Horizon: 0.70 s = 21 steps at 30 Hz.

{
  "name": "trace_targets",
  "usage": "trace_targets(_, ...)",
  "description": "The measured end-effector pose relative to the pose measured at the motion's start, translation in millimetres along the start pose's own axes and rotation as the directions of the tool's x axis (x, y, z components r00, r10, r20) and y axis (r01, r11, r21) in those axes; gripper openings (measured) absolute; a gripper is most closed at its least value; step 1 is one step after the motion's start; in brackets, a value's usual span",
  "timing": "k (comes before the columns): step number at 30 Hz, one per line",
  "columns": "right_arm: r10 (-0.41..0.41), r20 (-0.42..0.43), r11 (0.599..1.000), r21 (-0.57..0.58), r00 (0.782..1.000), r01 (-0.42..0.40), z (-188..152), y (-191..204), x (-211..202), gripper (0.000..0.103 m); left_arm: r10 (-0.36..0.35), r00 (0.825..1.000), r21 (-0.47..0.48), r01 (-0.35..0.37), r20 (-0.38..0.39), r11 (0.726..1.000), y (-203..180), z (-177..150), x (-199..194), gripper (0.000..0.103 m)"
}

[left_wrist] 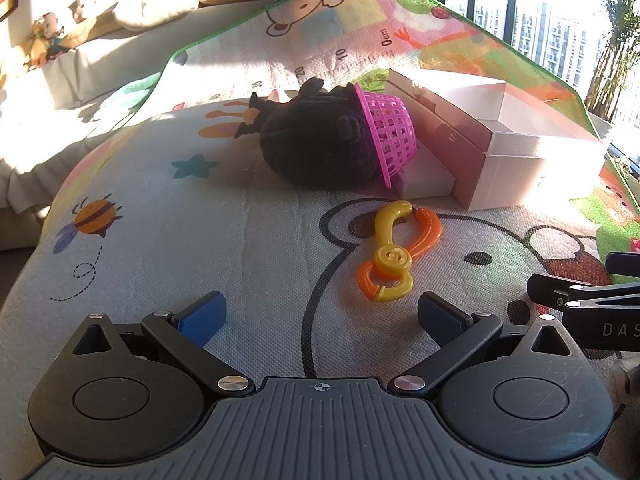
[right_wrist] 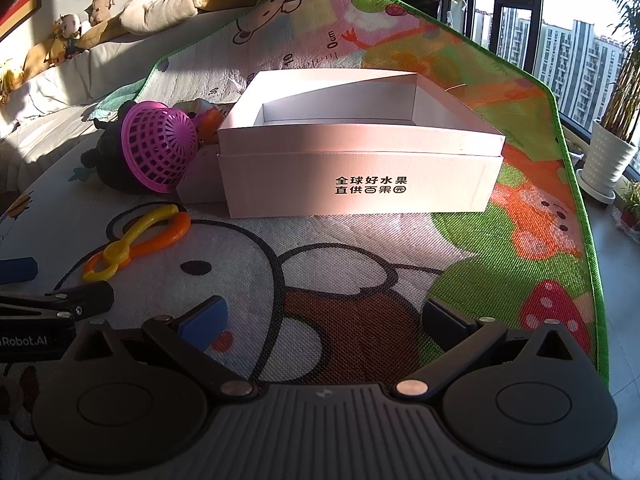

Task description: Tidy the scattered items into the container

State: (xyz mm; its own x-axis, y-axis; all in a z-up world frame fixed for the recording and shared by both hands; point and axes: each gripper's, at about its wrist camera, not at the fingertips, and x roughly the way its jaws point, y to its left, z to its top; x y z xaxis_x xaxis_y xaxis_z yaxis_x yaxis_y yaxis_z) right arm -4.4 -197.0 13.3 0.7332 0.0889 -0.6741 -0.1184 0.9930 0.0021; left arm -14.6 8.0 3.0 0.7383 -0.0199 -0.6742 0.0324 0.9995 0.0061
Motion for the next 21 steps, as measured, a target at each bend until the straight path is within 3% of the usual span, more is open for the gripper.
trace_targets(14,0.023,-0.020,1.000,-0.001,1.000,-0.023,1.4,-3.6,1.5,0.103,-0.013,1.000,-0.005,0.013,0.011,1.000,-0.7,-2.0,-0.7,0.103)
trace_targets(18,0.027,-0.024,1.000,-0.011,0.999,-0.027,3.3,-3.9,2.2,0.103,-0.049,0.998,-0.044,0.050,0.029,0.998,7.1,-0.6,-4.4,0.103)
trace_targets(21,0.092,-0.018,0.994,-0.055,0.996,-0.093,8.8,-1.0,-1.1,0.103,-0.064,0.995,-0.046,0.067,0.077,0.997,20.3,5.3,-14.4,0.103)
